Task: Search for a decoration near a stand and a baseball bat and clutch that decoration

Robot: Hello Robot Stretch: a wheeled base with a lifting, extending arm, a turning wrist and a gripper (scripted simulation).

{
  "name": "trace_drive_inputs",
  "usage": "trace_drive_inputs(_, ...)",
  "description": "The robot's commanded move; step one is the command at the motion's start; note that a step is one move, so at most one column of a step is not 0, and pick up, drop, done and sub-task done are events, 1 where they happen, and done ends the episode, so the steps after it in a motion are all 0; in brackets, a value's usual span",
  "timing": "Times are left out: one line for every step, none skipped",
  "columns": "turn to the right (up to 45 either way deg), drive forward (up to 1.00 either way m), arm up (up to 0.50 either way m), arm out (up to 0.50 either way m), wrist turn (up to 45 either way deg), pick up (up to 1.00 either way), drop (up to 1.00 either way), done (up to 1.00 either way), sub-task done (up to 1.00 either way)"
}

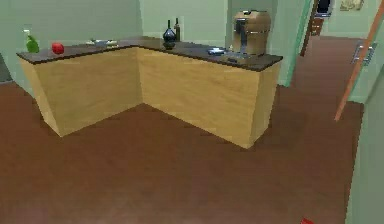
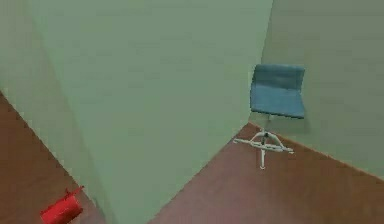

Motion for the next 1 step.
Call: trace_drive_inputs(0.0, 0.85, 0.0, 0.0, 0.0, 0.0, 0.0, 0.0, 0.0)
